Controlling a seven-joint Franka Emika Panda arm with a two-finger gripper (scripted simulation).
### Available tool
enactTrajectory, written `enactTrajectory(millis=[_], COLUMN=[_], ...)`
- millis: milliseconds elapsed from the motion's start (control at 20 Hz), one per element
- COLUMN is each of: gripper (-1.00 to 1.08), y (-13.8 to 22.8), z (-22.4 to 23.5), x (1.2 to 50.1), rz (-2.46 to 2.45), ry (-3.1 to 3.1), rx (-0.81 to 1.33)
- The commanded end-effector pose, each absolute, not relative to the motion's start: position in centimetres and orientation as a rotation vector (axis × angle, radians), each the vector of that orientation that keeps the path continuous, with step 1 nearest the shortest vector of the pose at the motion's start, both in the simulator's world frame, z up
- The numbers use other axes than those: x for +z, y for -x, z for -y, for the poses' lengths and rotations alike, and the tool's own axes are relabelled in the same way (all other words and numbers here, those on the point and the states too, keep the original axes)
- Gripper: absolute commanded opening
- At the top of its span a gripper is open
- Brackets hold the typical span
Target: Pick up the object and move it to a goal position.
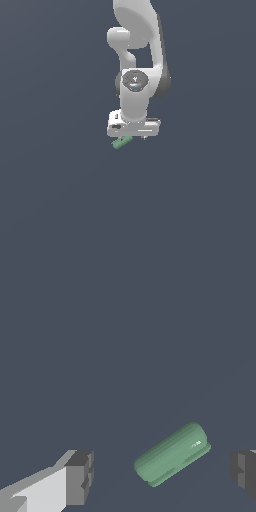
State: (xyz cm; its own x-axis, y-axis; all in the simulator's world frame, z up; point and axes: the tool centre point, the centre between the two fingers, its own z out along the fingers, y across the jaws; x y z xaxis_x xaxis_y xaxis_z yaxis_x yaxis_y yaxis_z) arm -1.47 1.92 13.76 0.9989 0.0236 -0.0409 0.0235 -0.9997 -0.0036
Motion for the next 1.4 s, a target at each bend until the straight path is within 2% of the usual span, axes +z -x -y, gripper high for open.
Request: enactTrajectory(millis=[0,750,1350], gripper=[1.08,1.08,1.08], y=[1.5,1.8,2.9], z=[-1.9,-0.1,2.9], x=[13.8,13.4,9.6], rz=[0.037,-0.047,-0.575], ry=[3.138,3.123,2.952], rx=[0.064,0.082,0.150])
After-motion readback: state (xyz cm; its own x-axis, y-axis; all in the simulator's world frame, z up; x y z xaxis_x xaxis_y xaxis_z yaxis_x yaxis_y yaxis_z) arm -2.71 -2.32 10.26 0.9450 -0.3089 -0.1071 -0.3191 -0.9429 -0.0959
